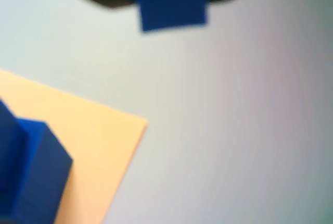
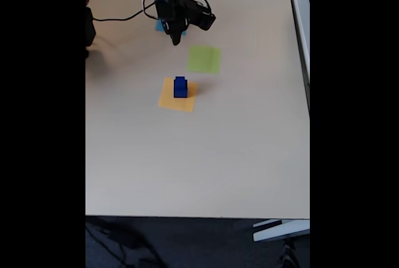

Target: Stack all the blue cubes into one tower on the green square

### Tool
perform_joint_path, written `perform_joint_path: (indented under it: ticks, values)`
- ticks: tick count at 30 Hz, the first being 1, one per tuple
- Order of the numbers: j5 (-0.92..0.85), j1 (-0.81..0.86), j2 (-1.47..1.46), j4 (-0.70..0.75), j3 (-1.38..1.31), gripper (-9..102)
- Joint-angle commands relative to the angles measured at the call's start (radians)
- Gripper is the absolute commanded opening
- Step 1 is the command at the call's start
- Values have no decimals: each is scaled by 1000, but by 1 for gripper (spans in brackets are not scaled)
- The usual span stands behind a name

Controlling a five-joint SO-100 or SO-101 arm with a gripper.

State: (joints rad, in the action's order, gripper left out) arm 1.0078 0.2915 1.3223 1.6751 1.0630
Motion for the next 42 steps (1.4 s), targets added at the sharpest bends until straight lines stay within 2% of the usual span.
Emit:
perform_joint_path:
  ticks: [1, 11, 42]
  values:
    - [-14, 21, -14, 2, -98, 0]
    - [-34, 83, -173, 6, -287, 0]
    - [-58, 181, -331, 2, -410, 0]
